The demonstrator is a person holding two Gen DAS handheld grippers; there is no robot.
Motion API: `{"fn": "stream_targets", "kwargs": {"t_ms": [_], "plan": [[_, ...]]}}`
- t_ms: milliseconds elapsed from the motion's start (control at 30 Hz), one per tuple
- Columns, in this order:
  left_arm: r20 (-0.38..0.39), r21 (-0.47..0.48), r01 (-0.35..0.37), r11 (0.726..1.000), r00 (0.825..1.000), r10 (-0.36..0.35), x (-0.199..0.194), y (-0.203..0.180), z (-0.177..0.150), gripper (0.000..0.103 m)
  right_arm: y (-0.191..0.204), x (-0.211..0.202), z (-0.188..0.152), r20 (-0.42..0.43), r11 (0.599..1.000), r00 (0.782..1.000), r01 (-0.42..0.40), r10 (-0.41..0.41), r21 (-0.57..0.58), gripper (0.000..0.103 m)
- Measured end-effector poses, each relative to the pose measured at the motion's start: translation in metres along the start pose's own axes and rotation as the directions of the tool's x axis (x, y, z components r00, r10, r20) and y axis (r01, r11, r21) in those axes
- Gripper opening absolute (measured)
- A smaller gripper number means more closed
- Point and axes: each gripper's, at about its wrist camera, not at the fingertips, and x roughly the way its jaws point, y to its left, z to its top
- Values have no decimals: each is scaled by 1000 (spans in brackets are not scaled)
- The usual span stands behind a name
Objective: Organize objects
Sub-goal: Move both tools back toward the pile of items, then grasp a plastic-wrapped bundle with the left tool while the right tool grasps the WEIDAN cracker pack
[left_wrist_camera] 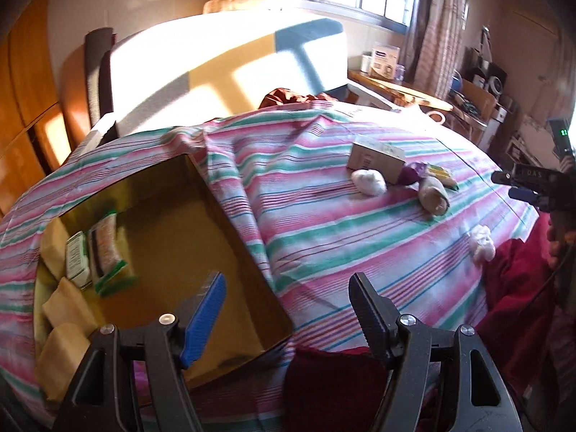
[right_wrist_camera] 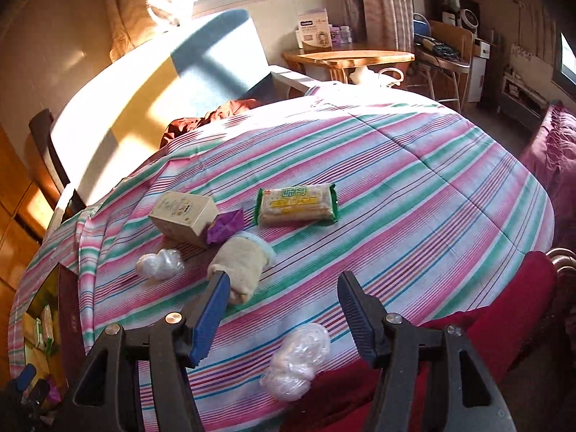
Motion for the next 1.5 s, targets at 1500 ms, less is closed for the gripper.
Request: {"fn": "stream_targets", "kwargs": {"t_ms": [1500], "plan": [[-169,114,257,960,957,-236,122,-119,21,34,-33,7,-6,-4,951,968,-245,251,190,60]]}}
